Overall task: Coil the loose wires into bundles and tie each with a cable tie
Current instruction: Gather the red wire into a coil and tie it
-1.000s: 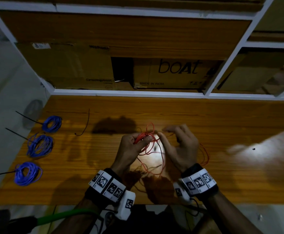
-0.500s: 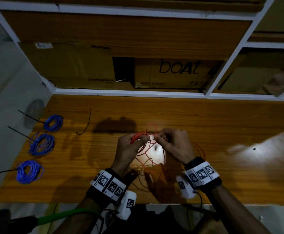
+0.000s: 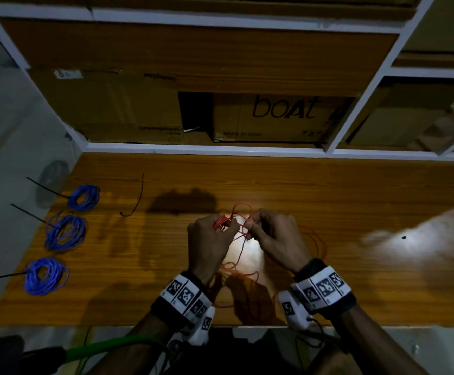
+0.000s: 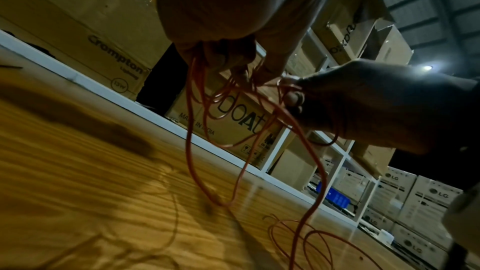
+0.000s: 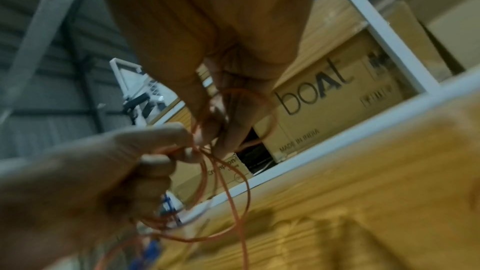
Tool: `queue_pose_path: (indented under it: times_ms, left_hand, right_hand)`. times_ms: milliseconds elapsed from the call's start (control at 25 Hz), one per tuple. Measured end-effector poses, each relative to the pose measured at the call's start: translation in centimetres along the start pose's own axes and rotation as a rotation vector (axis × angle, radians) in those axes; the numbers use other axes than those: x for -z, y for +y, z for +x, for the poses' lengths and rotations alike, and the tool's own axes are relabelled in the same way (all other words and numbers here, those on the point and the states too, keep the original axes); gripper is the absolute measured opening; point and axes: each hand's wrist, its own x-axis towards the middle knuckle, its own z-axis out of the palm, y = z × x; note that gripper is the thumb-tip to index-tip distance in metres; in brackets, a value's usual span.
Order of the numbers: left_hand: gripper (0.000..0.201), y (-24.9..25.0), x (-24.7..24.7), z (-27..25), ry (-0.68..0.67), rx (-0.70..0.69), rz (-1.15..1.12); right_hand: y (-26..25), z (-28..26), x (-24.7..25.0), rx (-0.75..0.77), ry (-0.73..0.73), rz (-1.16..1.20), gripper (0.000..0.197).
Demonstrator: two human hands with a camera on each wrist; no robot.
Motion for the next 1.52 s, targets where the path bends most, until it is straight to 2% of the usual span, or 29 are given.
queue_pose_path:
  times_ms: [120, 240, 360, 440, 520, 640, 720, 840, 920, 1040, 1120, 1160, 1240, 1280, 1400, 1480, 1520]
  left_hand:
    - [0.029, 0.0, 0.0, 0.1, -0.067, 0.044, -0.089]
    - [0.025, -0.3, 0.8, 0.7, -0.19, 0.168, -0.305]
    - [0.019, -0.4, 1.9, 1.4, -0.127, 0.121, -0.214]
    - [0.019, 0.0, 2.6, 1.7, -0.05, 0.047, -0.101]
    - [0.018, 0.2, 3.2, 2.1, -0.012, 0.024, -0.08]
    - [0.014, 0.5, 3.2, 2.3, -0.037, 0.089, -0.139]
    - [0.011, 0.2, 2.8, 2.3, -0.033, 0.166, -0.208]
    - [0.008, -0.1, 2.9, 2.5, 0.02, 0.362, -0.367]
    - [0.008, -0.3, 3.0, 2.8, 0.045, 0.458, -0.459]
    - [0.008, -0.5, 2.9, 3.0, 0.08, 0.497, -0.48]
    - [0.009, -0.5, 2.6, 2.9, 0.093, 0.609, -0.602]
    - [0.011, -0.4, 2.6, 3.0, 0.1, 0.684, -0.695]
    - [0.015, -0.1, 2.9, 3.1, 0.115, 0.789, -0.83]
    - [0.016, -0.1, 3.1, 3.4, 0.12, 0.819, -0.861]
    - [0.02, -0.3, 3.8, 4.1, 0.14, 0.864, -0.95]
    - [0.022, -0.7, 3.8, 4.4, 0.142, 0.885, -0.98]
    - [0.023, -0.9, 3.8, 4.5, 0.132, 0.894, -0.985]
  right_hand:
    - [0.0, 0.0, 0.2, 0.026, -0.009, 0.077, 0.012]
    - [1.3, 0.3, 0.4, -0.127, 0.025, 0.344, 0.022]
    - [1.5, 0.6, 1.1, -0.341, 0.054, 0.647, 0.03]
    - [1.6, 0.7, 1.8, -0.353, 0.029, 0.768, 0.03]
    - [1.8, 0.7, 3.0, -0.331, 0.02, 0.908, 0.027]
    - [2.3, 1.0, 4.5, -0.412, -0.028, 1.314, 0.04]
    - [1.9, 0.8, 5.2, -0.459, -0.076, 1.515, 0.041]
    - [1.5, 0.2, 5.8, -0.358, 0.053, 1.526, 0.038]
    - [1.4, -0.3, 6.1, -0.315, 0.091, 1.512, 0.047]
    - [1.6, -0.4, 6.2, -0.331, -0.038, 1.502, 0.061]
    - [1.5, -0.1, 6.2, -0.396, -0.156, 1.423, 0.067]
    - [1.4, 0.1, 6.2, -0.397, -0.174, 1.351, 0.065]
    - [1.3, 0.3, 6.1, -0.321, -0.095, 1.27, 0.051]
    - [1.3, 0.2, 6.1, -0.275, -0.026, 1.293, 0.047]
    - [1.4, -0.4, 5.9, -0.201, 0.093, 1.551, 0.054]
    - [1.2, -0.8, 6.2, -0.261, 0.017, 1.643, 0.069]
    - [1.1, -0.9, 6.4, -0.316, -0.093, 1.62, 0.082]
